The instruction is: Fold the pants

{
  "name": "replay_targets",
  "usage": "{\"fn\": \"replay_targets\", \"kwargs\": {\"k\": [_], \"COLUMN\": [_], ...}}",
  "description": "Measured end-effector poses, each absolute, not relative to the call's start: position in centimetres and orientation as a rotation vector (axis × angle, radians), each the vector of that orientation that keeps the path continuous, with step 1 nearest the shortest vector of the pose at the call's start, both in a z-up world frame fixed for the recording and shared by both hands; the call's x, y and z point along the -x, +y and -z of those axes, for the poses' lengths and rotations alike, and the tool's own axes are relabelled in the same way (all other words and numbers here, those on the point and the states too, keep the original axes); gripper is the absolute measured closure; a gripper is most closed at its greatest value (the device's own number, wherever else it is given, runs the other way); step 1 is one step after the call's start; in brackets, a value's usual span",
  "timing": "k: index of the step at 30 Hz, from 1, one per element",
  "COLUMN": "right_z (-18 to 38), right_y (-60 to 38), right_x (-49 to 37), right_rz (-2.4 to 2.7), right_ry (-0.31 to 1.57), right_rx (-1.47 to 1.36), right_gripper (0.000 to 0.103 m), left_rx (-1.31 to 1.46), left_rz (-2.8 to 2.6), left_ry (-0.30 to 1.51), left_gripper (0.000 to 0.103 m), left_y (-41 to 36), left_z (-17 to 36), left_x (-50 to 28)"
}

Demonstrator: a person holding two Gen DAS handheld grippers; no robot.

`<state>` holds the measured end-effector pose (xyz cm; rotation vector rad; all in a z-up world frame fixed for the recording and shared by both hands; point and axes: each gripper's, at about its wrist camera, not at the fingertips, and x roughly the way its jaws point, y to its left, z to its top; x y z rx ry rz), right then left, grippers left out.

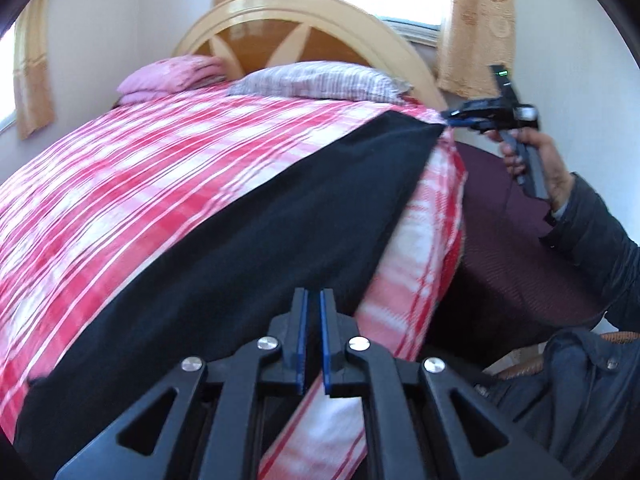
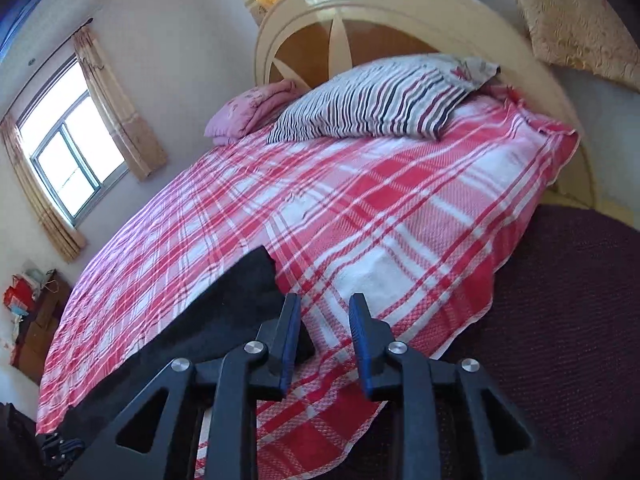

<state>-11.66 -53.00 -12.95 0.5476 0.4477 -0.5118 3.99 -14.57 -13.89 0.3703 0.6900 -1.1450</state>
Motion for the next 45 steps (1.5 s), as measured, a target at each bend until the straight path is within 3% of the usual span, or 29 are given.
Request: {"fn": "replay_targets", "kwargs": {"k": [4,7,13,16,18,22,25,29,31,39,41,45], "right_z": [10.8,10.7,14.2,16.4,17.8,20.6,19.6,17.1,16.2,14.9,15.6,17.5], "right_y": [-47.7,-42.3,-28.0,-22.6,-21.4,-20.6,-21.2,-21.6,-20.6,-14.0,-11.7,-8.1], "right_x": [10.0,7.7,2.7,1.0,-0.1,-1.6,-1.5,-3.1,-4.9,-14.8,-17.4,-21.3], "right_rz": [0.443,0.317,-0.063,-0.187,-0.232,-0.248,-0.267,-0.31,-0.345,-0.502,-0.551,-0.585], "right_ry": [0.456,0.506,0.706,0.757,0.796,0.913,0.925,0.888,0.875,0.941,0.989,1.065], "right_rx": [-0.397,-0.28,0.04,0.153,0.145,0.172,0.119,0.015,-0.005,-0.094,-0.124,-0.131], "right_gripper": [0.076,0.076,0.076,0.076,0.076,0.076,0.076,0.076,0.076,0.076,0.076,0.076], "left_rx": [-0.357,-0.308,-0.346,-0.356,-0.283,-0.277,-0.279,-0.31,-0.299,-0.154,-0.212,-0.246], "left_rz": [1.063,1.04,1.049,1.06,1.084,1.075,1.032,0.882,0.811,0.762,0.774,0.784], "left_ry": [0.734,0.791,0.824,0.844,0.869,0.859,0.802,0.694,0.665,0.806,0.784,0.771], "left_gripper": [0.086,0.085,0.085,0.077,0.07,0.07,0.069,0.049,0.045,0.044,0.027,0.017], "left_y": [-11.9,-10.5,-10.4,-10.0,-9.6,-8.8,-7.3,-3.9,-1.9,1.6,0.8,-0.2], "left_z": [15.4,16.9,18.4,19.3,19.3,18.6,17.4,16.0,15.6,19.3,20.0,20.2], "left_x": [-4.9,-5.7,-5.1,-5.0,-5.5,-5.3,-5.3,-6.1,-7.0,-9.8,-8.6,-7.8]}}
